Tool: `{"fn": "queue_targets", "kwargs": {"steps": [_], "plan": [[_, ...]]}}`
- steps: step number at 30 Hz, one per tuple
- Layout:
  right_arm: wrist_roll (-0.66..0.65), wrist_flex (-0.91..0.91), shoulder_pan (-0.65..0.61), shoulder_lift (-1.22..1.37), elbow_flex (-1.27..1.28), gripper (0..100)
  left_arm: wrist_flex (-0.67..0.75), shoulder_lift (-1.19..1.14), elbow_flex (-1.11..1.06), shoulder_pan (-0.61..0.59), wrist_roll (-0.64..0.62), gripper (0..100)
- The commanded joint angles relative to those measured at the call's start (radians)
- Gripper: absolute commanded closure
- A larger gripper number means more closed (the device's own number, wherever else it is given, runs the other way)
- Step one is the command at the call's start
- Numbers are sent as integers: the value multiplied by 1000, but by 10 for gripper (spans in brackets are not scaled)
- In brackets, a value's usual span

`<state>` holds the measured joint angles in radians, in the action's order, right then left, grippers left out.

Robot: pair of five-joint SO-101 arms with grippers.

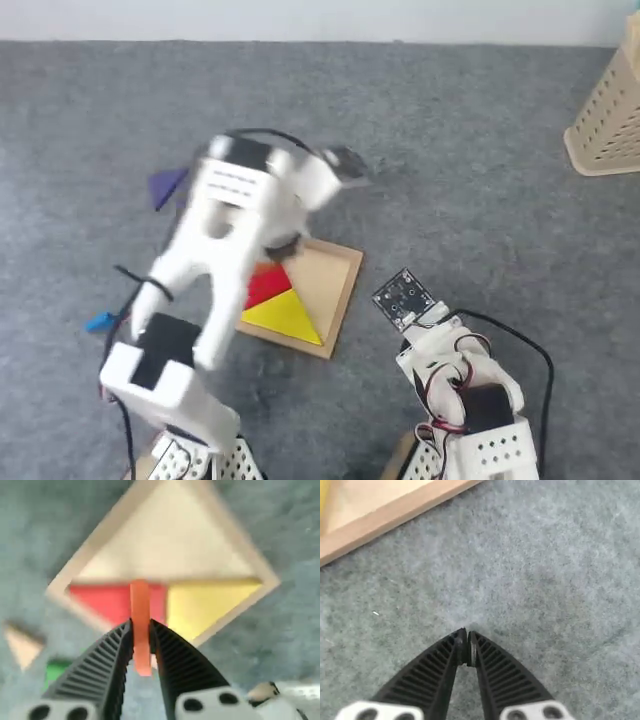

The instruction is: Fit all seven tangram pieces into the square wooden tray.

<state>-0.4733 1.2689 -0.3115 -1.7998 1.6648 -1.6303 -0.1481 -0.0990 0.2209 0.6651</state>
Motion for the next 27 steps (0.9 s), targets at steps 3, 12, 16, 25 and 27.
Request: {"fn": "queue_targets", "kwargs": {"steps": [3, 12, 16, 25, 27], "plan": [[6, 5, 1, -15, 18, 991, 169, 29, -65, 101, -18, 990], [6, 5, 1, -15, 18, 991, 284, 29, -67, 77, -400, 990], [6, 5, 1, -15, 18, 991, 292, 31, -68, 75, -700, 990], [6, 5, 1, -15, 18, 991, 344, 29, -79, 72, -1048, 989], [6, 5, 1, -15, 18, 991, 350, 29, -113, 78, -1151, 989]]}}
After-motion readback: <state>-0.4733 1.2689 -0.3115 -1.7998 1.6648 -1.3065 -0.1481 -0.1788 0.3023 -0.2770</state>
